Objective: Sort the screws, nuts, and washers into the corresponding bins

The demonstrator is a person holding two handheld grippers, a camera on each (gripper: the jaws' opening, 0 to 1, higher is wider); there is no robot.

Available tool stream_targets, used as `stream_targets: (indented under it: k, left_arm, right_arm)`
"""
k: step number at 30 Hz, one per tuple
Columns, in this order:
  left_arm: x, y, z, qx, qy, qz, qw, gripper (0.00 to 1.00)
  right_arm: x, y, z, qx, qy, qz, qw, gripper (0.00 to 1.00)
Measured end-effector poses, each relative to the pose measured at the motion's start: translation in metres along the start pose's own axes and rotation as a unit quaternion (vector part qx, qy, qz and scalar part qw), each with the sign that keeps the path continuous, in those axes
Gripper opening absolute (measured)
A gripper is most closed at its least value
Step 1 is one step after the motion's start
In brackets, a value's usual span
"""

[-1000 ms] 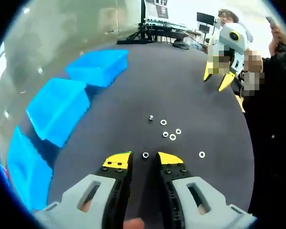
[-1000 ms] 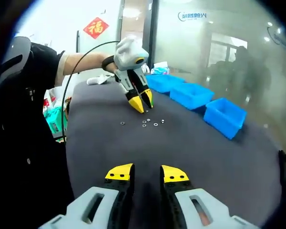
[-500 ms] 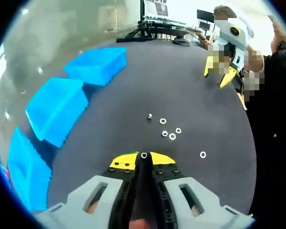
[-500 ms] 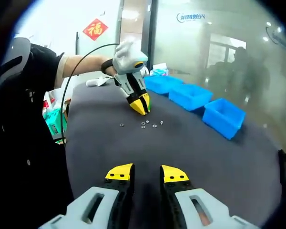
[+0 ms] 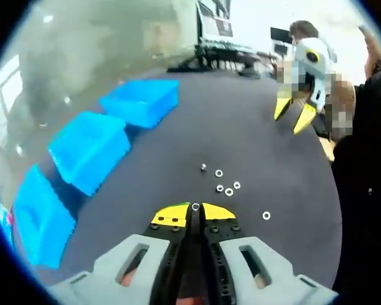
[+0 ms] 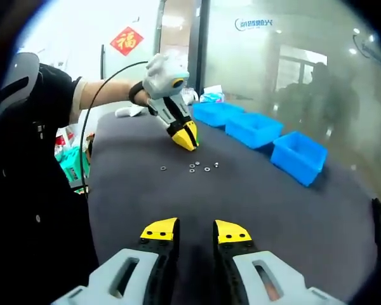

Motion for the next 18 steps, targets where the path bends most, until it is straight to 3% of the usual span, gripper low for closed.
stream_targets:
  k: [2, 7, 11, 15, 18]
  left_arm:
    - [-0.007, 0.0, -0.002, -0.011, -0.007, 0.009, 0.9999, 0.01]
    - [-0.032, 0.004, 0.001, -0.033, -0.058, 0.066, 0.9956, 0.01]
    - [-0.051, 0.005, 0.002, -0.06, -0.101, 0.096, 0.9884, 0.01]
    - [-0.066, -0.012, -0.003, -0.066, -0.121, 0.119, 0.9834, 0.0]
    - [-0.083, -0.009, -0.01, -0.069, -0.136, 0.158, 0.9755, 0.0]
  right_arm:
    - [0.0, 0.0, 0.001, 0.0, -0.001, 0.001, 1.0, 0.18]
    - [0.002, 0.002, 0.005, 0.0, -0.012, -0.002, 0.9999, 0.18]
    - [0.001, 0.0, 0.012, 0.007, -0.033, -0.013, 0.9993, 0.18]
    - [0.0, -0.003, 0.018, 0.015, -0.05, -0.024, 0.9984, 0.18]
    - [-0.001, -0.003, 0.021, 0.02, -0.058, -0.027, 0.9977, 0.18]
Point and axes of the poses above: the point that each gripper's makers call its tool centre point, and the gripper's own axes: x roughly forward along the fingers, y roughly to its left, z roughly out of its top, the point moved 5 cm from there along -x, roughly backward along the fingers, and after that the axes turned 7 degrees about x, right-handed, at the moved point
